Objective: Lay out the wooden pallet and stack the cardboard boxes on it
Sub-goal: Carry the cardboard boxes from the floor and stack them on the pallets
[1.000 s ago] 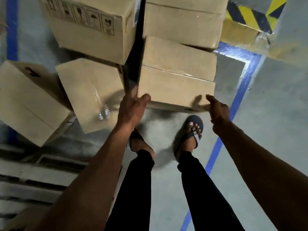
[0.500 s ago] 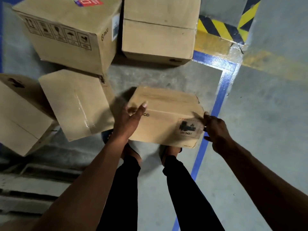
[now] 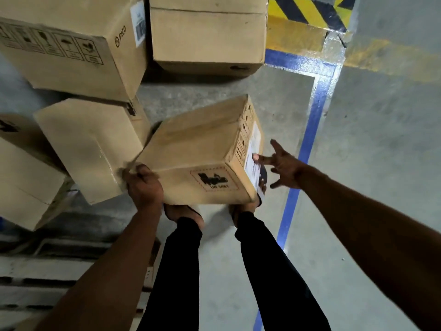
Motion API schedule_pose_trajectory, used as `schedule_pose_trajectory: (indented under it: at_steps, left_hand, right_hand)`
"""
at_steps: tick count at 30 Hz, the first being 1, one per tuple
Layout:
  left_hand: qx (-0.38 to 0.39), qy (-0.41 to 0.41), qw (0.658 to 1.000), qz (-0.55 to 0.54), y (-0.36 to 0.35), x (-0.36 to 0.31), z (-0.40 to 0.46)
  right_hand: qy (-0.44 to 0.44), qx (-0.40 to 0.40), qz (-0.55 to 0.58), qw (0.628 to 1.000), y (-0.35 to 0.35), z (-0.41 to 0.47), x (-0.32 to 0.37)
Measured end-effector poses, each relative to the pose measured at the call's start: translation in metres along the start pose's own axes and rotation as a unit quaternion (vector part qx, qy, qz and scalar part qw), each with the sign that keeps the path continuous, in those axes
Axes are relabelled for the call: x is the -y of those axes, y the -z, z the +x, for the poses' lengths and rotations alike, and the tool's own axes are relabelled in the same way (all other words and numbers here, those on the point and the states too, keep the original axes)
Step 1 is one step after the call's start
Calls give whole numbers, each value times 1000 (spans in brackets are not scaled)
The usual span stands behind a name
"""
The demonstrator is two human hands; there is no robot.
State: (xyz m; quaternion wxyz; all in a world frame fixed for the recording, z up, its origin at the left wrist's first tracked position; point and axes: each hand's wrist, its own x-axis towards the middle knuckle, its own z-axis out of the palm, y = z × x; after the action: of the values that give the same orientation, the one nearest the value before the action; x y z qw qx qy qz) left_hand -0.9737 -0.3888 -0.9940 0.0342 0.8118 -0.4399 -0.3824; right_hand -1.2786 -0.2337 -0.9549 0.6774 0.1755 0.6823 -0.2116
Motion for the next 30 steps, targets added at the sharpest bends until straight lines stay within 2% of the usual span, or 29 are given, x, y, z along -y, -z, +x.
schedule_pose_trajectory:
  at_steps: [3, 5, 9, 11, 14, 18, 22, 26, 30]
  left_hand:
    - [18, 39, 999, -7, 4, 6, 13]
    - [38, 64, 996, -51, 9, 10, 13]
    - [74, 145, 975, -154, 17, 38, 34]
    - [101, 180, 957, -205, 21, 49, 39]
    - [137, 209, 932, -264, 45, 18, 0]
    - [150, 226, 915, -297, 101, -1, -57]
    - [176, 219, 905, -319, 202, -55, -137]
    - [161, 198, 916, -309, 284, -73, -187]
    - [122, 153, 910, -366, 372, -124, -260]
  right_hand:
    - [35, 82, -13, 996, 4, 11, 16]
    - [50, 104, -19, 993, 3, 11, 24]
    - [30, 69, 38, 996, 6, -3, 34]
    - [37, 46, 2, 998, 7, -11, 33]
    - [82, 6, -41, 996, 1, -40, 33]
    - [120, -30, -3, 992, -8, -132, 27]
    - [154, 27, 30, 987, -22, -276, 32]
    - [190, 41, -23, 981, -33, -410, 39]
    - [213, 56, -24, 975, -27, -488, 43]
